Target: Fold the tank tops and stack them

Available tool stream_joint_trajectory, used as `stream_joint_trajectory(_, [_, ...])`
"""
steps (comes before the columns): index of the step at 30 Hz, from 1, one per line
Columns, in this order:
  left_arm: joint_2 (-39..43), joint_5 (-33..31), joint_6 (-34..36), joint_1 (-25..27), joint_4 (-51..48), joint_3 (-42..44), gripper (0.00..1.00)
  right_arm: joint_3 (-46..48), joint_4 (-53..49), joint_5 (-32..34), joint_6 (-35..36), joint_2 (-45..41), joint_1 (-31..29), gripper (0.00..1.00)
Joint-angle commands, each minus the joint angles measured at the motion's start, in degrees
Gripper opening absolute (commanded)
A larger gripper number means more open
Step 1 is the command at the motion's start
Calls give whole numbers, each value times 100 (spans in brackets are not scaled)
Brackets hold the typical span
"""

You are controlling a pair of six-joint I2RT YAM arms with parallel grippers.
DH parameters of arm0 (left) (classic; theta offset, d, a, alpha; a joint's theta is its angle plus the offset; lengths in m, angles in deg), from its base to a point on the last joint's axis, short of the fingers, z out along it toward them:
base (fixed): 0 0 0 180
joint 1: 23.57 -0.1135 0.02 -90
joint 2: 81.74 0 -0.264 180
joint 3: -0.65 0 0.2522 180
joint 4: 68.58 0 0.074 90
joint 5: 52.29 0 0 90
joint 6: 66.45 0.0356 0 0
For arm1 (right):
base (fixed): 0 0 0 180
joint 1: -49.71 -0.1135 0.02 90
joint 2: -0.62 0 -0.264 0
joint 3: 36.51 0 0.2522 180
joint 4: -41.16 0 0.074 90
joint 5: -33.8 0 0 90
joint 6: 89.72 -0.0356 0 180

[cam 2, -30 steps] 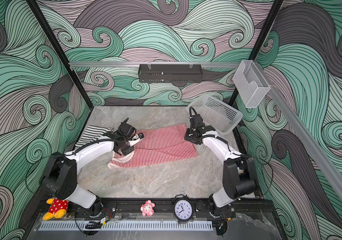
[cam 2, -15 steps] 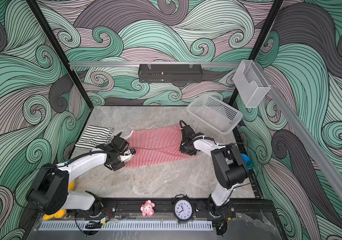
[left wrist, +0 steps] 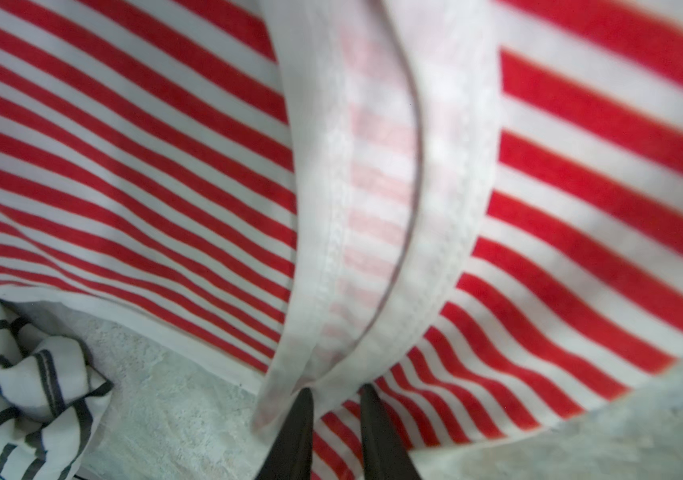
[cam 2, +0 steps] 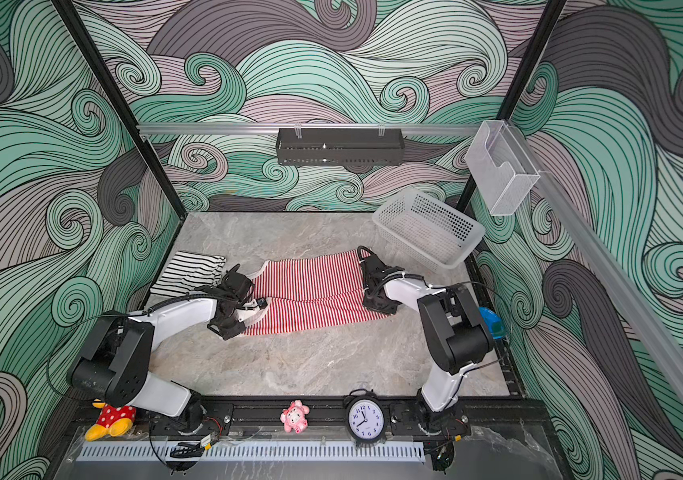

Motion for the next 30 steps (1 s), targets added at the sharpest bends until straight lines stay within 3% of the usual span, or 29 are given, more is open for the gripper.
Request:
stream_joint_trajectory(1, [211,346,358,-32,-787,140,24,405,-682,101,-236,-288,-220,33])
stream_joint_trajectory(14, [884,787,961,-26,-1942,133,22,1936,-1070,-284,-1408,-1625,-1282,34])
stream_joint_trajectory(21, [884,1195,1245,-31,-2637,72,21,1796,-1434,-90,-1352,-2200,-1330,37])
stream_joint_trajectory(26, [1082,1254,1038,-43,-2548,-394,23,1103,-1618,150,-1001,-2630,-1224,44])
stream_joint_trajectory(28, [1069,1081,812,-52,-2111,-604,27,848,-1604,181,-873,-2707,-1072,58])
stream_joint_trajectory(30, [946,1041,581,-115,-1669,-865,36,653,-1482,146,-722,-2722,-872,62])
